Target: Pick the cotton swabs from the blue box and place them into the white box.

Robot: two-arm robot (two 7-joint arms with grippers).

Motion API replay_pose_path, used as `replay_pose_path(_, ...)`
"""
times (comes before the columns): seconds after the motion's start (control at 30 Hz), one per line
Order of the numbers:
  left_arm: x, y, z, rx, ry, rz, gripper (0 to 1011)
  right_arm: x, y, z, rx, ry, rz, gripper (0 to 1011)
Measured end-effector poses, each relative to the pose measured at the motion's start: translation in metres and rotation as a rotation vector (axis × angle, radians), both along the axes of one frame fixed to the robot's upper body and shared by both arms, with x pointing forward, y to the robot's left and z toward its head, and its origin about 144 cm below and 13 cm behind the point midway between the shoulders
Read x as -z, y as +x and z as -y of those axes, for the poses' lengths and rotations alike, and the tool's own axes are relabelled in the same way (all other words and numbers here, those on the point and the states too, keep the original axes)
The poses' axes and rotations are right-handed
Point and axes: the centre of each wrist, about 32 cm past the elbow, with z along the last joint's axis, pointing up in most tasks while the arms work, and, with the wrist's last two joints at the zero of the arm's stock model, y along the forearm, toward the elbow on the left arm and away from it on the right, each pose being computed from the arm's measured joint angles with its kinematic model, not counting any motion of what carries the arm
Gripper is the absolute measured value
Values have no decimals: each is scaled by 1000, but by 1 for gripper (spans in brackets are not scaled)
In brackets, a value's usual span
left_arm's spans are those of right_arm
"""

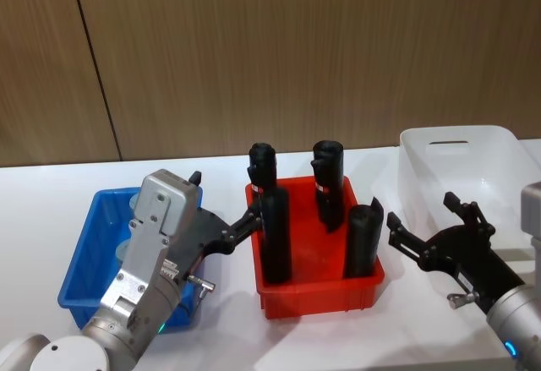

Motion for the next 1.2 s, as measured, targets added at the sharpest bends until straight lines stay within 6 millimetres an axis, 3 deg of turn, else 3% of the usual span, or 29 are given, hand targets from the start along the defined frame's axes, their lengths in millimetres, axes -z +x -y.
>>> replay_pose_path(1.2,0,0,-2,-3,3,-3,1004,0,0,0,0,0,0,1002)
